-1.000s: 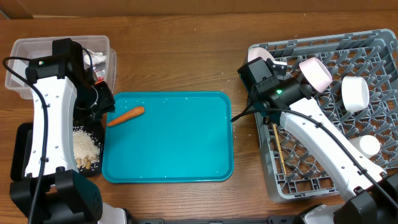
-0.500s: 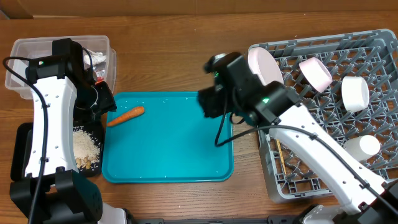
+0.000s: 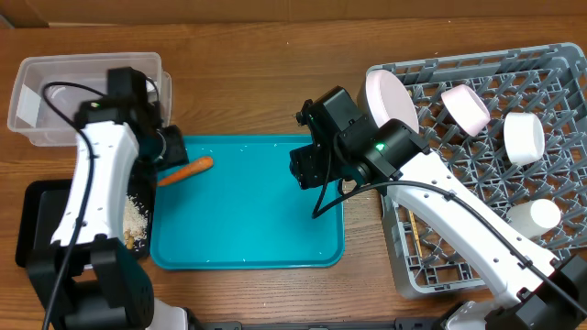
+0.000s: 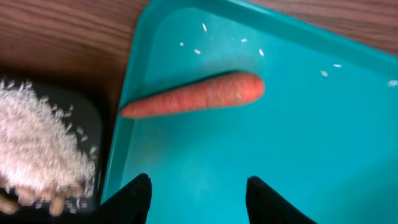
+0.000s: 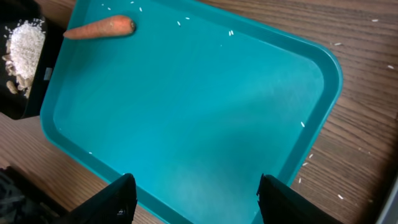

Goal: Sort waste into correct bins and load items into the dishwasher
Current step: 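Move the left gripper to the orange carrot and grasp it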

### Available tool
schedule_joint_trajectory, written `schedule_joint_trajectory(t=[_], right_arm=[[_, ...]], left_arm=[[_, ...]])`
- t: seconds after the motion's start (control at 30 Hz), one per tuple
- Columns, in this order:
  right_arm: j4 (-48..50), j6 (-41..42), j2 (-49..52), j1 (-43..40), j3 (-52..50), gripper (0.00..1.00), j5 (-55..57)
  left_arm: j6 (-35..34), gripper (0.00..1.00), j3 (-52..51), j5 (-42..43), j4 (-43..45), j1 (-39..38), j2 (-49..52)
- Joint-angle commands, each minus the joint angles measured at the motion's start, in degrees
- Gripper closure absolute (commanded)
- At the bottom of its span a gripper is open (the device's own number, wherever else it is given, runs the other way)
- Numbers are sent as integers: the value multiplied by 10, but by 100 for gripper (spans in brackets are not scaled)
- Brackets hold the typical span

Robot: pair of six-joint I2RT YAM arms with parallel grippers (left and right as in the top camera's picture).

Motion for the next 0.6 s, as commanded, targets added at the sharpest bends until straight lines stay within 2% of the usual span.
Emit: schedule_joint_trajectory(t=[0.0, 0.1, 0.27, 0.57], right_arm=[[-1, 3, 1, -1, 9, 34, 10], [-1, 3, 1, -1, 9, 34, 10], [-1, 3, 1, -1, 9, 34, 17], [-5, 3, 1, -1, 9, 34, 19]], left_arm=[[86, 46, -49, -62, 48, -21, -3], [95, 42, -74, -95, 99, -31, -2], [124, 41, -104, -92, 158, -35, 2], [142, 40, -123, -92, 200, -35, 65]])
